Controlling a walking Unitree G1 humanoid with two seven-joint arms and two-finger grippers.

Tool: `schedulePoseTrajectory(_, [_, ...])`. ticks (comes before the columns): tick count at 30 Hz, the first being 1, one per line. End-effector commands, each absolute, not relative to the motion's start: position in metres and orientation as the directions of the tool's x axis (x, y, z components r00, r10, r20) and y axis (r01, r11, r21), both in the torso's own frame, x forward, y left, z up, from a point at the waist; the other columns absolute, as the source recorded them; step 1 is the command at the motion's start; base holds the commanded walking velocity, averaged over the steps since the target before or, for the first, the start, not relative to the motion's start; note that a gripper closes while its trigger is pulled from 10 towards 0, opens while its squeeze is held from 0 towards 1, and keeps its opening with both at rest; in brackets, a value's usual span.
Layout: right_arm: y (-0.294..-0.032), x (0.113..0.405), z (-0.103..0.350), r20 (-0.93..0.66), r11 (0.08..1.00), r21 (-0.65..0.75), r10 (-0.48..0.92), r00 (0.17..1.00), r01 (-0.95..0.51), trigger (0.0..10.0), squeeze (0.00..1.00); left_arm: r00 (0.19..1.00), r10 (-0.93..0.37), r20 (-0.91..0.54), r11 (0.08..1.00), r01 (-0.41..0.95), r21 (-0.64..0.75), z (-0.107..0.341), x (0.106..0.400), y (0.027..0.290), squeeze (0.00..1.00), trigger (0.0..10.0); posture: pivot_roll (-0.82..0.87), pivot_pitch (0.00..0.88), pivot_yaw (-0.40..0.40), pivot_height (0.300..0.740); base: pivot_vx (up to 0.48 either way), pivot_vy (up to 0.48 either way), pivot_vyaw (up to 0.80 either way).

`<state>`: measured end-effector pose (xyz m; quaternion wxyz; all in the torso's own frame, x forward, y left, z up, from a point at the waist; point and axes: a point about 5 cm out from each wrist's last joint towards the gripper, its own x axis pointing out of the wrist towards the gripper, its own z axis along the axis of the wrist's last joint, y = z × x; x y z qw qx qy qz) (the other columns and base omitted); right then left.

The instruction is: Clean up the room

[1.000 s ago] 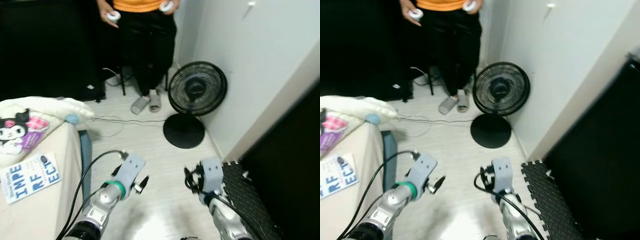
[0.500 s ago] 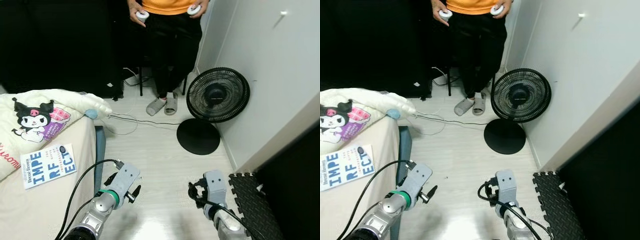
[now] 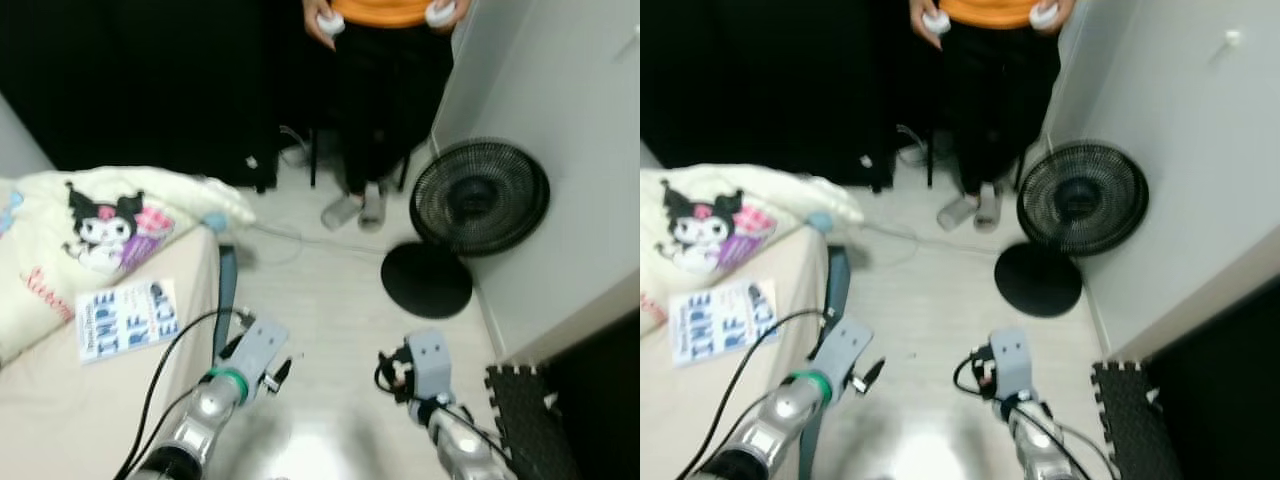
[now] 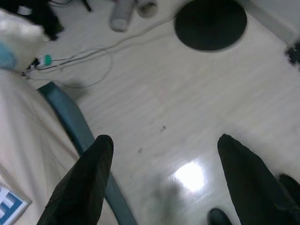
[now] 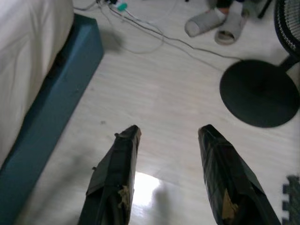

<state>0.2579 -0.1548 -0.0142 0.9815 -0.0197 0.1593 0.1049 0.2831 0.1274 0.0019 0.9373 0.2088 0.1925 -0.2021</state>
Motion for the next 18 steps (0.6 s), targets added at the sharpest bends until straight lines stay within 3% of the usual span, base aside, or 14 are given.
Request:
schedulePoseTrajectory(1, [-0.1540,0.2514,-0.0200,-0.336,0.980,0.032,0.196,0.921,-0.197,10.0,0.00,0.836,-0.290,-0.466,0.834,0.460,0.306,-0.0032,0.2792,0.1305,0.00,10.0,0.01,0.064,0.030,0.740,0.000,0.000,0.00])
schedulePoseTrajectory(18, [-0.1573,0.2535,-0.0192,-0.334,0.984,0.032,0.174,0.926,-0.173,10.0,0.00,0.840,-0.302,-0.451,0.834,0.462,0.301,-0.0004,0.2821,0.1274,0.00,10.0,0.02,0.068,0.034,0.740,0.000,0.000,-0.80])
